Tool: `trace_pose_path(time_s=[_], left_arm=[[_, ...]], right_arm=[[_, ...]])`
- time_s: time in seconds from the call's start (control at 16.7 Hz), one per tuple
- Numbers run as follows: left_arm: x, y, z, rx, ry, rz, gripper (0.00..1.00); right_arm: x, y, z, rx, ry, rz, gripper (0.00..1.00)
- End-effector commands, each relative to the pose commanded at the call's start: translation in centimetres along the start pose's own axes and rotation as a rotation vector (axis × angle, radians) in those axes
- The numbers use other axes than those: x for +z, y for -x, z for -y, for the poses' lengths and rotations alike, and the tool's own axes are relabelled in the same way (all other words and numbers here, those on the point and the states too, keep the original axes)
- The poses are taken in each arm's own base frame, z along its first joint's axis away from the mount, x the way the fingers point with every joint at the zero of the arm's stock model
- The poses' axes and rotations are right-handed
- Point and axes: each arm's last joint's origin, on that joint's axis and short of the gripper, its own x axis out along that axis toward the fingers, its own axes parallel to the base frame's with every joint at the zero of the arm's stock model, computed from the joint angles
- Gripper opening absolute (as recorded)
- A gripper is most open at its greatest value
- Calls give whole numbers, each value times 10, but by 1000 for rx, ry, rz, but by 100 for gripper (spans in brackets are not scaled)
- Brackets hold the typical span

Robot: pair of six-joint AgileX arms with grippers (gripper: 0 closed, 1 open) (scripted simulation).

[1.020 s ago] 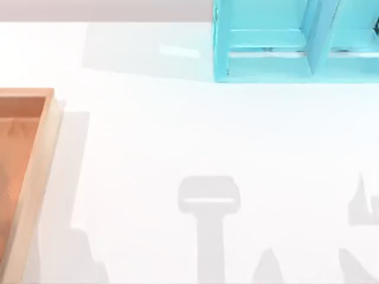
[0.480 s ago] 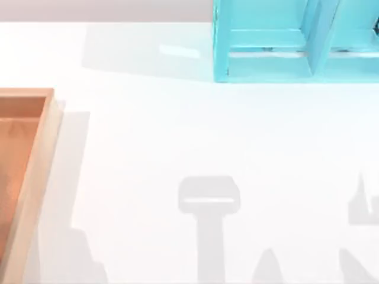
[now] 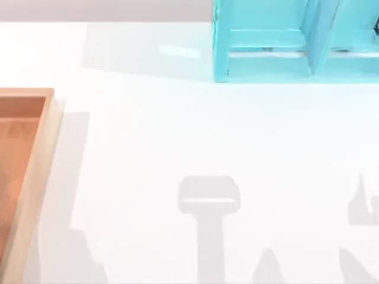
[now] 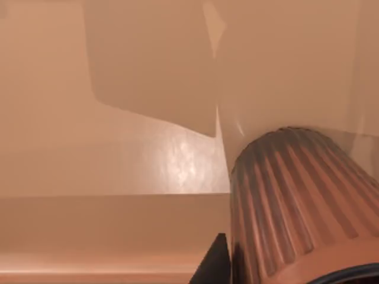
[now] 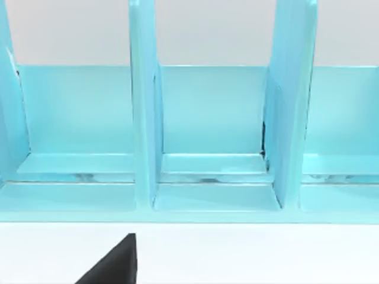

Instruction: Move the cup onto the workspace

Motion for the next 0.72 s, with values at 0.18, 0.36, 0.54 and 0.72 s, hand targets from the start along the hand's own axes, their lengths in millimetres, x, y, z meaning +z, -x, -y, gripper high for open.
trace_pose_path(time_s=[0.18,0.36,0.54,0.72], left_arm=[[0,0,0,0,0,0,0],[0,0,0,0,0,0,0],[0,1,0,1,-1,3,0],[3,10,-5,6,31,13,0]], right_arm=[[0,0,0,0,0,0,100],[0,0,0,0,0,0,100],[0,0,0,0,0,0,100],[0,0,0,0,0,0,100]])
